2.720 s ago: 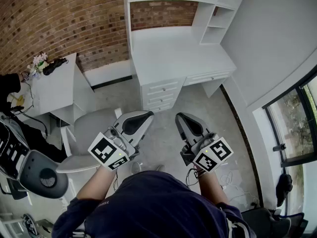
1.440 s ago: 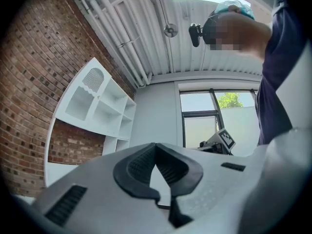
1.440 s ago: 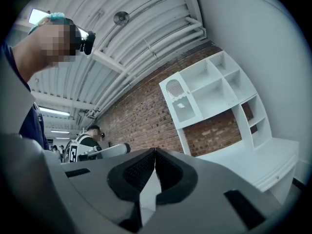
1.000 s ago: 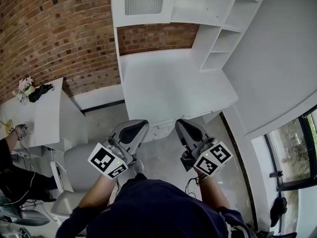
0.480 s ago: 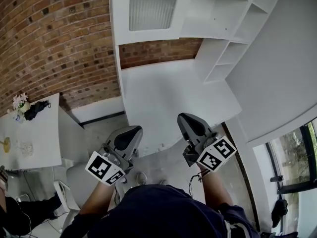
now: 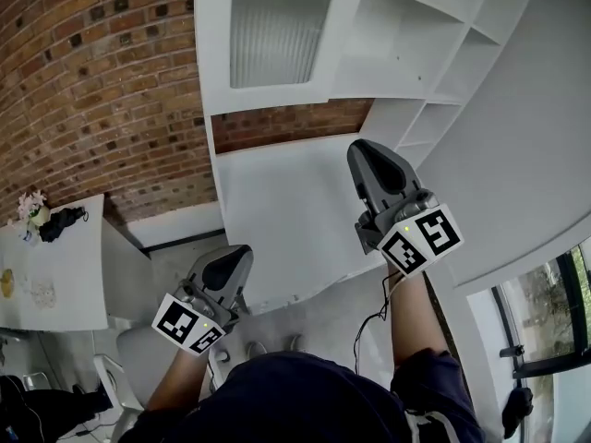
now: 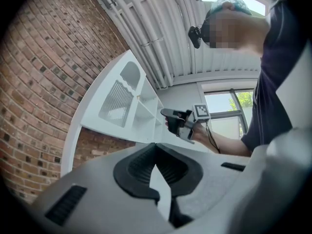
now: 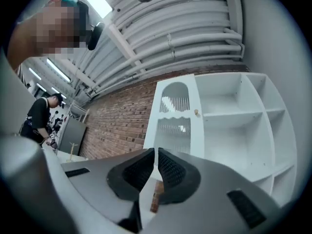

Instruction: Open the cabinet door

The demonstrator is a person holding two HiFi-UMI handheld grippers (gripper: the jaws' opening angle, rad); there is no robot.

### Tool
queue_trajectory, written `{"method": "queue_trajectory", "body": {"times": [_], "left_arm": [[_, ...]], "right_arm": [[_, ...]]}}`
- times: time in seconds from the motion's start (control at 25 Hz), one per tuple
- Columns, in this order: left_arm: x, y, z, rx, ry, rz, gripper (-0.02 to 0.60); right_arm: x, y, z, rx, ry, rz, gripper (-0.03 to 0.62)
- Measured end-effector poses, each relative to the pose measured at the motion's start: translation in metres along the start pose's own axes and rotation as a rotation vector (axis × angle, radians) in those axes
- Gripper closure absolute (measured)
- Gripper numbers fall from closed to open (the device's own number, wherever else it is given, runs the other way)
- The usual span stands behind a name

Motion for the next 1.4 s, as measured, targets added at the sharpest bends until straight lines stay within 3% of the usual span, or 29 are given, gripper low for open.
{"method": "queue_trajectory", "body": {"times": [0.12,0.24,0.44,0.76,1.08,1.28,1.4], "left_arm": [[-0.013,0.005,0.002,-0.002,-0.005,-0.016,0.581],[-0.026,0.011,0.002,-0.001,-0.014,-0.033,0.581],[-0.039,0.021,0.005,0.001,-0.017,-0.061,0.581],[-0.048,0.03,0.013,0.007,-0.008,-0.104,0.581],[-0.051,0.035,0.016,0.007,-0.004,-0.126,0.581],[-0.049,0.035,0.016,0.008,0.001,-0.133,0.581],[-0.048,0.034,0.016,0.008,0.001,-0.137,0.581]], "right_arm": [[-0.038,-0.028,-0.038,0.12,-0.032,0.008,0.563],[-0.078,-0.054,-0.07,0.218,-0.035,0.01,0.488],[-0.133,-0.095,-0.109,0.357,-0.042,0.079,0.473],[-0.19,-0.14,-0.139,0.426,-0.026,0.161,0.442],[-0.213,-0.158,-0.138,0.442,0.002,0.192,0.441],[-0.216,-0.162,-0.137,0.496,0.002,0.23,0.451],[-0.219,-0.162,-0.137,0.548,-0.005,0.263,0.497]]}}
Point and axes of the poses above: the fingertips, and each gripper's own axes: x backward along the fingers, y to its left, z out of its underside, the point moved 2 cm from there along x, backward along the fingers, and after that the axes turned 8 degrees about -x, right-handed, at the moved point
